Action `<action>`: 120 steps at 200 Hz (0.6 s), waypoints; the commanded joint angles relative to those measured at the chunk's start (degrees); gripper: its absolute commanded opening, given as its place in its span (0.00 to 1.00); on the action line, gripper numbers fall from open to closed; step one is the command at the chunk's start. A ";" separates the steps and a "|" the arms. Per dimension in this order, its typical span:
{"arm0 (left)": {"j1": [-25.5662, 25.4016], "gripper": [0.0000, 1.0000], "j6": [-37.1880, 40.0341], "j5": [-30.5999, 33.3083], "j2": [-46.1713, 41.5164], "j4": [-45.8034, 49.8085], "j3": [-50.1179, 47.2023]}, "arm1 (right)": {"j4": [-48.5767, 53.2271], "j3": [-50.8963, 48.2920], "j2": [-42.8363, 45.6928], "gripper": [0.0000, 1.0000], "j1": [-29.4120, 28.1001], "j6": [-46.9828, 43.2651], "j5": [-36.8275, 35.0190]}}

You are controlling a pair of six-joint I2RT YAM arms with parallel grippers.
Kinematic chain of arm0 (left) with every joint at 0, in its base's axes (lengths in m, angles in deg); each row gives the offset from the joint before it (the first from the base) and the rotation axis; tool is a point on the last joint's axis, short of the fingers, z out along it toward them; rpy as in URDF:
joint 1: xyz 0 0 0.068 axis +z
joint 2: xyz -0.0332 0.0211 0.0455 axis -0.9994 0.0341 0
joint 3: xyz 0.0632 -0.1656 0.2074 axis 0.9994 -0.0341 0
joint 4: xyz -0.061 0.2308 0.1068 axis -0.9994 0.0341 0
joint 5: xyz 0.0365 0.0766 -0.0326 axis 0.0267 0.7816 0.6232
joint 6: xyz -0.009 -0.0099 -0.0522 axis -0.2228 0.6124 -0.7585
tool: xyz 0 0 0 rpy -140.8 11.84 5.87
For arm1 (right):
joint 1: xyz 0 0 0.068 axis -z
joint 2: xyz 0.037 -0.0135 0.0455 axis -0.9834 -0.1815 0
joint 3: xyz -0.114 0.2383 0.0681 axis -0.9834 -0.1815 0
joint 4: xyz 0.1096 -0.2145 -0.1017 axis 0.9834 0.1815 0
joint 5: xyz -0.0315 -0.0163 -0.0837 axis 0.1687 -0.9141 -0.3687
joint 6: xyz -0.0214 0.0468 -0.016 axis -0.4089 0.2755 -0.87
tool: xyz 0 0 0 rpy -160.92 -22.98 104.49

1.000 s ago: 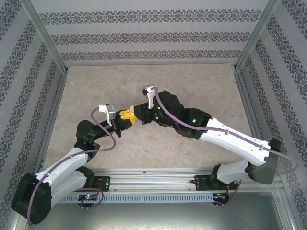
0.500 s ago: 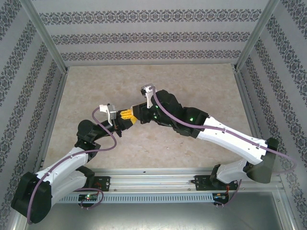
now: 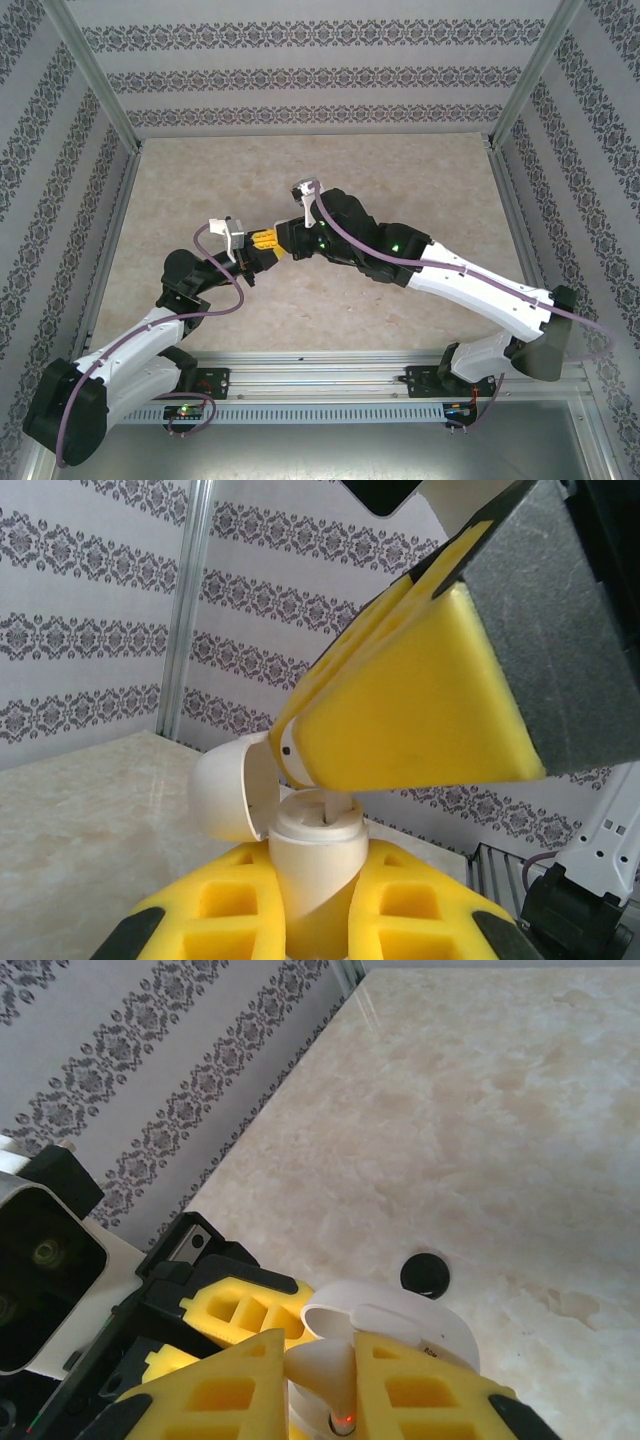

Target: Insert the wireless bluetooth earbuds into the charging case

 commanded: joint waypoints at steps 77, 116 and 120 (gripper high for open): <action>-0.78 0.00 1.21 -0.02 -1.09 -2.33 0.65 | 9.58 5.32 -2.09 0.39 0.75 3.16 -1.44; -0.89 0.00 1.25 0.15 -1.08 -2.21 0.13 | 10.53 7.96 -1.67 0.47 0.75 3.33 -0.43; -0.88 0.00 1.11 0.22 -1.09 -2.27 0.05 | 10.66 8.35 -1.50 0.47 0.82 3.25 -0.38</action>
